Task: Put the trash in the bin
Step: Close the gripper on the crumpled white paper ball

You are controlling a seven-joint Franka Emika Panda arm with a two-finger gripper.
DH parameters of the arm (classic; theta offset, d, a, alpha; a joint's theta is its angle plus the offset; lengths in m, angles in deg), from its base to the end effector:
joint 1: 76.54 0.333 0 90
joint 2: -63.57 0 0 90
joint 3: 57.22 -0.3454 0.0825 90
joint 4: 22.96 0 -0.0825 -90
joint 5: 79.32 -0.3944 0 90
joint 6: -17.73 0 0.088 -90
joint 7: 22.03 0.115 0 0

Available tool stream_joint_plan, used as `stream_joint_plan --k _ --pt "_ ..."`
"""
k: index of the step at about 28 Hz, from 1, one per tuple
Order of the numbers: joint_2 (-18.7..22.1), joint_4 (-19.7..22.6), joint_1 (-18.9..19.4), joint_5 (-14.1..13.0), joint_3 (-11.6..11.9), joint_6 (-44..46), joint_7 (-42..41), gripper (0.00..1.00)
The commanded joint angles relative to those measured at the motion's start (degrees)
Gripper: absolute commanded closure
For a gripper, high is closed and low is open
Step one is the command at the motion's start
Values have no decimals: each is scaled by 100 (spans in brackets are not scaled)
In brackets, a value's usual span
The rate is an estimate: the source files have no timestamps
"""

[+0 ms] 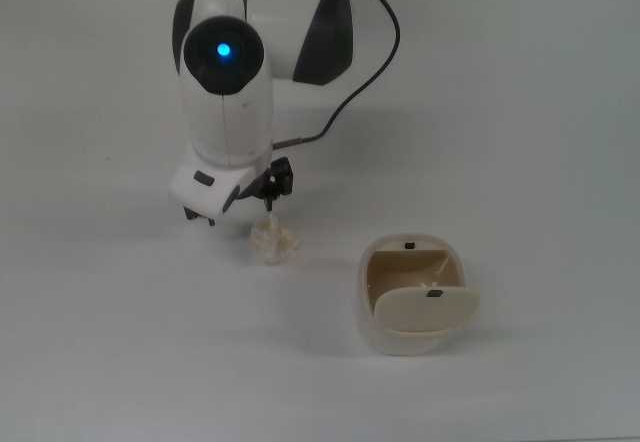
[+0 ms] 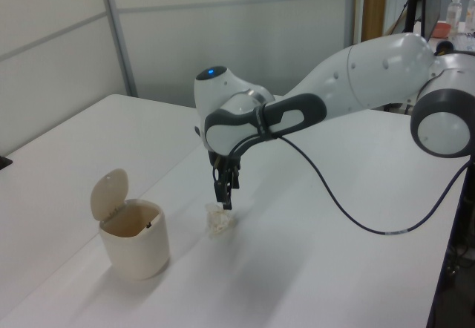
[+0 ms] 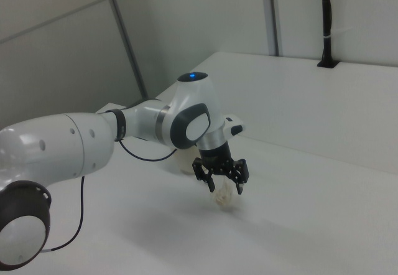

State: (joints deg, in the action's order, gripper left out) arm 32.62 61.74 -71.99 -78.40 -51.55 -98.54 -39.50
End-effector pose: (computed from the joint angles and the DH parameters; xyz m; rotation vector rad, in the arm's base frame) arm 0.7288 -0.0028 0.3780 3.0390 0.4698 0.0039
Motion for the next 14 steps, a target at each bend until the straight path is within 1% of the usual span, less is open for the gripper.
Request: stream_joint_plan --k 1,2,3,5,8,9,10,11,12,14 --pt "-95 11 11 -302 -4 -361 -72 37" --pt "-104 11 11 -399 -4 -396 -72 51" --pt "-113 11 2 -522 -4 -423 -72 56" --pt "-113 11 11 -881 -4 -467 -90 56" --pt "-157 11 11 -971 -4 -528 -81 56" --pt "-174 11 11 -971 -4 -563 -72 60" --pt "-201 11 20 -980 -4 -651 -55 72" --pt "-218 11 20 -980 -4 -695 -37 78" --pt "-245 11 20 -971 -4 -730 -2 83" --pt "-262 11 20 -971 -4 -774 25 87"
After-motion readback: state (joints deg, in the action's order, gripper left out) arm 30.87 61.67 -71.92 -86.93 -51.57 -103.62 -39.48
